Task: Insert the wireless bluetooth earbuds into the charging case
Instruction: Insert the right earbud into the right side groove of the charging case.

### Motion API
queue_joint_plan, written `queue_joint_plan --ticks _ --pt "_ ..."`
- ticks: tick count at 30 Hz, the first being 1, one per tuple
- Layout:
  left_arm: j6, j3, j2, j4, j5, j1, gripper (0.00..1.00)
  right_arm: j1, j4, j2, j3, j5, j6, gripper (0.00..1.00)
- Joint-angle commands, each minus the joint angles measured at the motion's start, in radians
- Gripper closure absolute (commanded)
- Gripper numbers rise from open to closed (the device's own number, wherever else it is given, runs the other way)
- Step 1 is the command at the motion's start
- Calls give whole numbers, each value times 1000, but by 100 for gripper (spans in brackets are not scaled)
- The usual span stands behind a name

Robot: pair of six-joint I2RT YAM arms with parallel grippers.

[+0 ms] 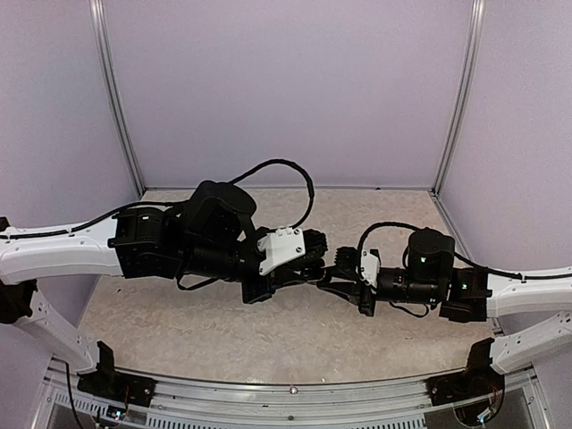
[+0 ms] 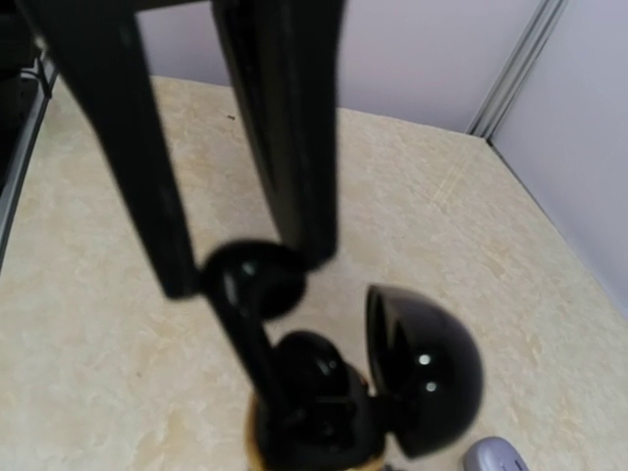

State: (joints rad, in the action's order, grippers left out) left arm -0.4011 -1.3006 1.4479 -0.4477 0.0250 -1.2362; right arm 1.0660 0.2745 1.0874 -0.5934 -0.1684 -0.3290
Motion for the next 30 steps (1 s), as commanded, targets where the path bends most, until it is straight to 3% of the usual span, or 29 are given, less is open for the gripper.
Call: queue_joint_plan --ticks 1,30 --pt "-4 -3 -50 6 -19 -11 80 14 32 -30 10 11 -7 100" --pt "-25 -26 12 40 -19 -12 80 14 20 4 -19 -56 -13 100"
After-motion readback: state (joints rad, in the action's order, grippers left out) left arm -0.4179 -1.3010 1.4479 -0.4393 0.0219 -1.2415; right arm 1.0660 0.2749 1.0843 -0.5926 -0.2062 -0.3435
